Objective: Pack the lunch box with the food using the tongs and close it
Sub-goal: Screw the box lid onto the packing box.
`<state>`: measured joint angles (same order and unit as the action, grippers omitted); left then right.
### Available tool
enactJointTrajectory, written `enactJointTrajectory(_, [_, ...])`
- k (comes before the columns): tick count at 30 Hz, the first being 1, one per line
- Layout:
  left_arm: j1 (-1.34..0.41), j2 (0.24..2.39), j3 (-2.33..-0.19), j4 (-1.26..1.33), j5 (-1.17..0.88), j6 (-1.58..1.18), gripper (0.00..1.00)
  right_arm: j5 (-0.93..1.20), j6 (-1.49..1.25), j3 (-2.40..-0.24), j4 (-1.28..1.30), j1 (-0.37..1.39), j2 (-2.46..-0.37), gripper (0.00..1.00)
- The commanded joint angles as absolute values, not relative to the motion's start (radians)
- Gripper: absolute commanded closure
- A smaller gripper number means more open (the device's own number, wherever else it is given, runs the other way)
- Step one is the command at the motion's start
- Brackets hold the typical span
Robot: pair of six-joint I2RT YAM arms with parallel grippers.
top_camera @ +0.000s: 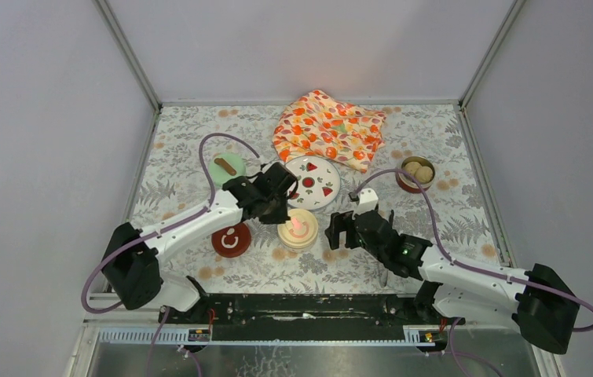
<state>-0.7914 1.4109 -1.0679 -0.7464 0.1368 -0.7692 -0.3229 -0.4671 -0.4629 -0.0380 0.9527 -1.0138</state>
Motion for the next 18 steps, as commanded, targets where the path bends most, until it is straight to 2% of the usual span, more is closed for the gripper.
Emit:
enactJointTrajectory(1, [-0.796, 1.463, -1.165, -0.837, 0.110, -0.733, 0.96, -0.429, -0.457, -0.419, -0.142, 0.948, -0.937, 0.04])
enactJointTrajectory(7, [-0.798, 1.502, -1.201, -0.863, 0.084, -0.724, 0.99, -0.491, -0.450, -0.397, -0.132, 0.948, -0.885, 0.00])
enactJointTrajectory(18, [-0.802, 1.714, -1.052, -0.795, 0.102, -0.733, 1.00, -0.479, -0.435, -0.389, -0.146, 0.948, -0.881, 0.00])
